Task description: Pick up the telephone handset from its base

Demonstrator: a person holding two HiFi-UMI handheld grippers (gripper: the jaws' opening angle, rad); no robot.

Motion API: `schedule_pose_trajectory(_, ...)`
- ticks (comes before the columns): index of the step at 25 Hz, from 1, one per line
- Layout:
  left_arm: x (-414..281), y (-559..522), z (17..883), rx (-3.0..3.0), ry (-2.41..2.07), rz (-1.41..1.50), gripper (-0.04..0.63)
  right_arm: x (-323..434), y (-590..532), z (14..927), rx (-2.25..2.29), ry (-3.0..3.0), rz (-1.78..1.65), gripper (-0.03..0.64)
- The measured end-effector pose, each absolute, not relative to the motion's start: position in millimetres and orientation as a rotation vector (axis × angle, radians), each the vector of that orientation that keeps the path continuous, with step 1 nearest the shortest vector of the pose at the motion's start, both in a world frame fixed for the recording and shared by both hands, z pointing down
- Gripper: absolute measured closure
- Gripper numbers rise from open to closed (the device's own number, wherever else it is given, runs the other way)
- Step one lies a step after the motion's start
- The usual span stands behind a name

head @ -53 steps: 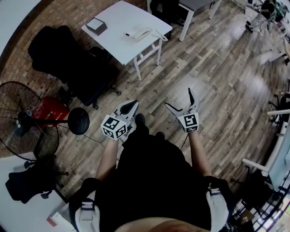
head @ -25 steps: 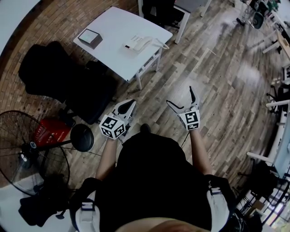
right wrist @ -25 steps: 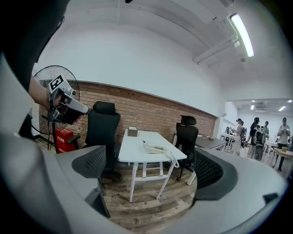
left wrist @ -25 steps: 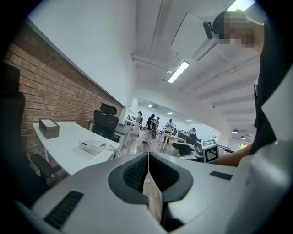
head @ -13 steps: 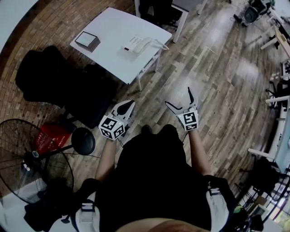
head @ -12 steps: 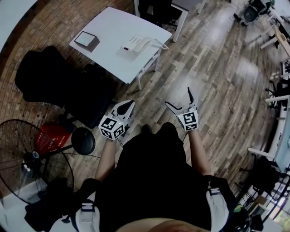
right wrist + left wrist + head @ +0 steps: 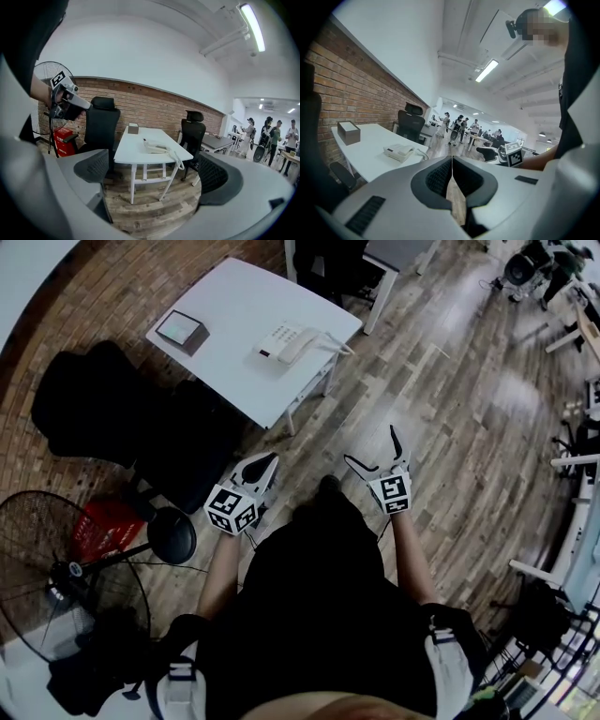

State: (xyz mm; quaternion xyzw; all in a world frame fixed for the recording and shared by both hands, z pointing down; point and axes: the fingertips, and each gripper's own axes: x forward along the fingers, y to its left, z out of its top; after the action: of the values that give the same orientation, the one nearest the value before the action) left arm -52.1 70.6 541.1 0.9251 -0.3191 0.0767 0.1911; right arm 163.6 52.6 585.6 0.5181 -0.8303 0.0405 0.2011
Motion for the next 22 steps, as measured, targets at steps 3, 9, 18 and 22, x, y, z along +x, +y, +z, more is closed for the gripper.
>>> schedule_pose_trajectory(3,-52.1,47.2,536.5,2.583,-0.937,0.198,0.575,166.2,24.7,577.2,1.430,-2.336,0.092,0.041)
schedule_pose_trajectory(9,-36.5,5.9,519.6,2.559,-1.009,0.142,0.575,182.4,-14.6,567.5,1.366,-2.362,0.076,0.048)
schedule_pose_trajectory(18,-8.0,-22.0,502.9,2.539,-1.111,0.099,0.575,209.3,-60.2,567.1,1.244,-2.393,0.059,0.049)
schedule_pose_trajectory(22,-5.6,-21.0,510.3,2.500,-1.184,0.094,0.575,214.2,-74.4,574.4,1.189,-2.417,0.047,0.049)
